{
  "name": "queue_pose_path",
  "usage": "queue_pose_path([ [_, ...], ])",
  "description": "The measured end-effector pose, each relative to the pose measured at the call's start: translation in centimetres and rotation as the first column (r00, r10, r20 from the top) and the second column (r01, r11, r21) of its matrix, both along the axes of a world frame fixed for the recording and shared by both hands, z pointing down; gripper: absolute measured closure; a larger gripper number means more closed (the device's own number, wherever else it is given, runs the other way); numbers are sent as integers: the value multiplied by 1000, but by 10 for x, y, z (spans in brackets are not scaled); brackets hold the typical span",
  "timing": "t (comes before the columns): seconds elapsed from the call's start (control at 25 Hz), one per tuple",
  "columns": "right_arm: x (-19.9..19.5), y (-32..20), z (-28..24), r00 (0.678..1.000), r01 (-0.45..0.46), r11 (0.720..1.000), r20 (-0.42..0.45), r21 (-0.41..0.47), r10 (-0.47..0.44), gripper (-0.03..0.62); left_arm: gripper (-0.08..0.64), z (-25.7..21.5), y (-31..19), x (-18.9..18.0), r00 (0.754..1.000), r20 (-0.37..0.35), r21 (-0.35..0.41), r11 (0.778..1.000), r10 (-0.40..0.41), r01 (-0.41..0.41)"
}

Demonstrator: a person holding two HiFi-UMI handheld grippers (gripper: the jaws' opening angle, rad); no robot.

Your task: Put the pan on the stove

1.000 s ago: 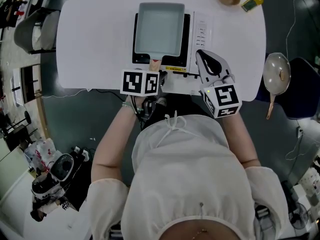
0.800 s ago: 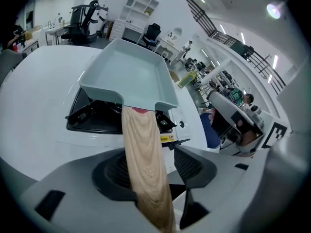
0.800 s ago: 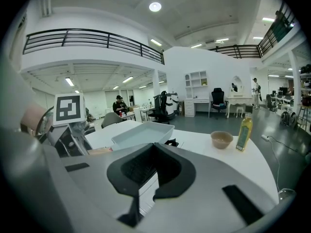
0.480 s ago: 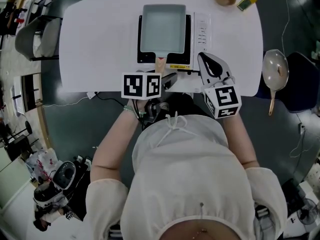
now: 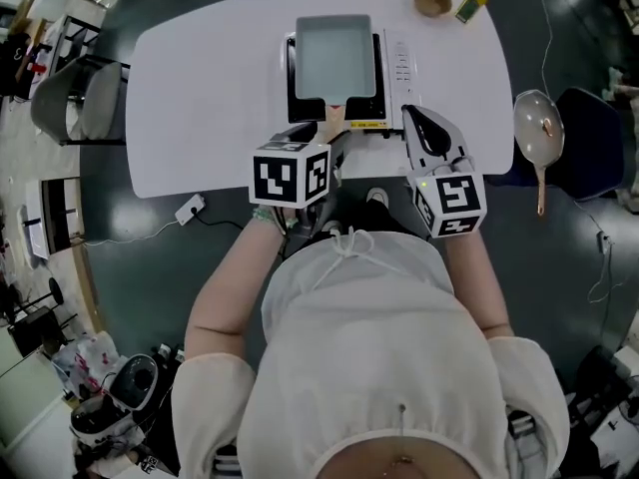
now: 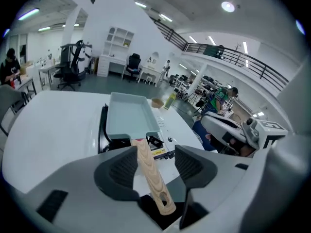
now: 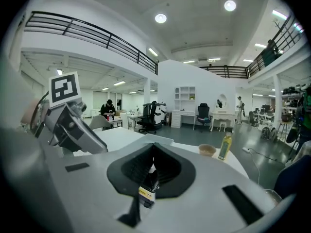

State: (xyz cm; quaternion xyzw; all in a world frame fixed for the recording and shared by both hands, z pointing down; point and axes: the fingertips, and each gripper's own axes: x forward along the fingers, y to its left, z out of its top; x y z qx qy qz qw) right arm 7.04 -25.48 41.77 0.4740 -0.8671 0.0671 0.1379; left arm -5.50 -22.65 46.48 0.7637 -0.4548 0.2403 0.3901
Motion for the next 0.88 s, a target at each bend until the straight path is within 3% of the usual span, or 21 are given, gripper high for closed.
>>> queue_pose_path([
  [0.08, -2, 13, -5, 1000, -20, 1000, -4, 16, 20, 586, 379, -11, 3, -6, 1000, 26, 60, 998, 3, -5],
  [0.24, -6, 36, -16, 999, -52, 998, -9, 46, 52, 586, 508, -23, 12, -17, 998, 60, 130, 991, 6, -13],
  [0.36, -10, 49, -25, 998, -67, 995, -12, 73, 68, 586, 531, -35, 16, -24, 996, 84, 203, 979, 17, -34],
  [0.48, -14, 60, -34, 996, -82, 991, -7, 105, 84, 586, 535, -56, 20, -30, 998, 58, 300, 953, 27, -44],
  [0.64, -20, 69, -49, 997, -81, 984, 6, 161, 81, 586, 535, -85, 25, -37, 997, 37, 455, 887, 64, -74],
  [0.8, -26, 75, -62, 998, -58, 976, 10, 212, 57, 586, 535, -111, 33, -45, 994, 13, 609, 787, 111, -96],
  [0.88, -29, 78, -66, 999, -42, 972, 13, 230, 40, 586, 535, -116, 35, -53, 993, 12, 652, 752, 115, -95],
])
